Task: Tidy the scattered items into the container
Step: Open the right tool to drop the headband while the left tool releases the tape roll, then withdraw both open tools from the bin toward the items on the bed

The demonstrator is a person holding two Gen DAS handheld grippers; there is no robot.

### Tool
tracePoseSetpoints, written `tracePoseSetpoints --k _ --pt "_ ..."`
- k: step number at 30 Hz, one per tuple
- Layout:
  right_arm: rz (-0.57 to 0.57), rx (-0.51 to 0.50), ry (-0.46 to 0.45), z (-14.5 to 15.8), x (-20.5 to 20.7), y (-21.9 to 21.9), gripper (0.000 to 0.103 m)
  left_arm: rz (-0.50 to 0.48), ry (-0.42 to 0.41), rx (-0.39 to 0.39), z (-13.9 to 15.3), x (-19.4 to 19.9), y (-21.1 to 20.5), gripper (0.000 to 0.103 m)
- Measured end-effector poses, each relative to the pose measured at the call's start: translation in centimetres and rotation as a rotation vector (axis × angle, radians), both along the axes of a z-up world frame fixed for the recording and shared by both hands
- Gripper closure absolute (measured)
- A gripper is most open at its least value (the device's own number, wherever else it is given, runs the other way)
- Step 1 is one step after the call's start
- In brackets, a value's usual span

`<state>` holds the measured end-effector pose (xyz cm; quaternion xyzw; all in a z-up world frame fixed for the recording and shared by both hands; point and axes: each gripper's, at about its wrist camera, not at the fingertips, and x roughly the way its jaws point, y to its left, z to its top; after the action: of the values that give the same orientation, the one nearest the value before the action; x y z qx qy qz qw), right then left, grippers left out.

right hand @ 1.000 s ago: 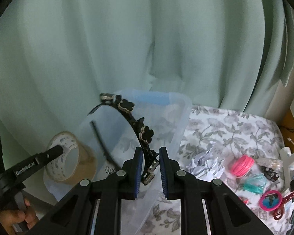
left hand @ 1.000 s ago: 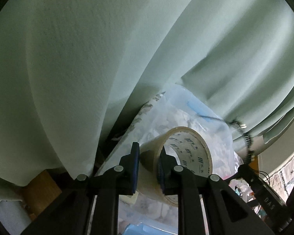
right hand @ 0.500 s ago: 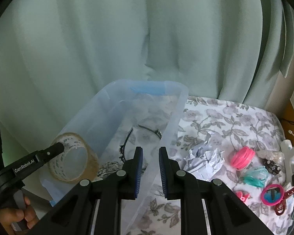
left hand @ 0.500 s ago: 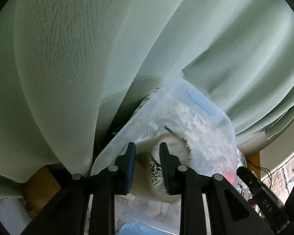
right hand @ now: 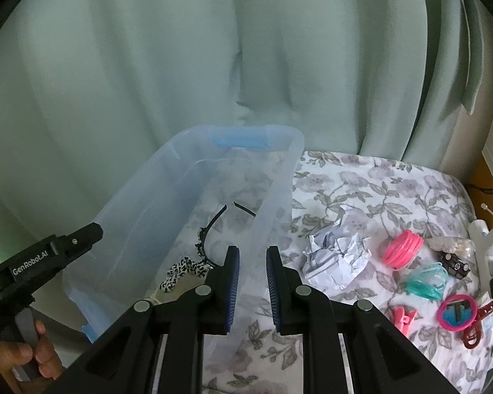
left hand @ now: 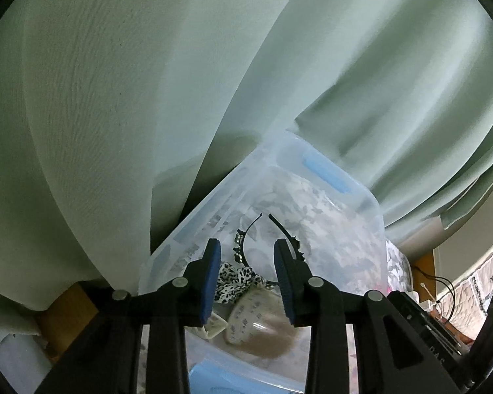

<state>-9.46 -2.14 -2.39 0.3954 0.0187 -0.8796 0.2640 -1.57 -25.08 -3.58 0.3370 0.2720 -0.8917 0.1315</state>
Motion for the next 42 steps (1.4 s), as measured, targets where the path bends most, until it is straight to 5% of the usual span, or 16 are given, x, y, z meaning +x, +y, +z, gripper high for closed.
tracePoseSetpoints --k 22,33,42 --pt "-0.163 -0.15 0.011 1.3 1.2 9.8 0.084 -0.161 0.028 -0.175 4.1 -1.5 10.3 0.056" --pt "-0.372 -0.221 0.001 1.0 1.0 20.6 0.084 -0.403 -0.005 -0.259 4.9 -4.2 21.3 0.05" --pt "-0.625 -0.24 -0.077 -2.6 1.3 31.2 0.081 -0.601 -0.133 -0.287 1.0 -6.5 29.2 0.047"
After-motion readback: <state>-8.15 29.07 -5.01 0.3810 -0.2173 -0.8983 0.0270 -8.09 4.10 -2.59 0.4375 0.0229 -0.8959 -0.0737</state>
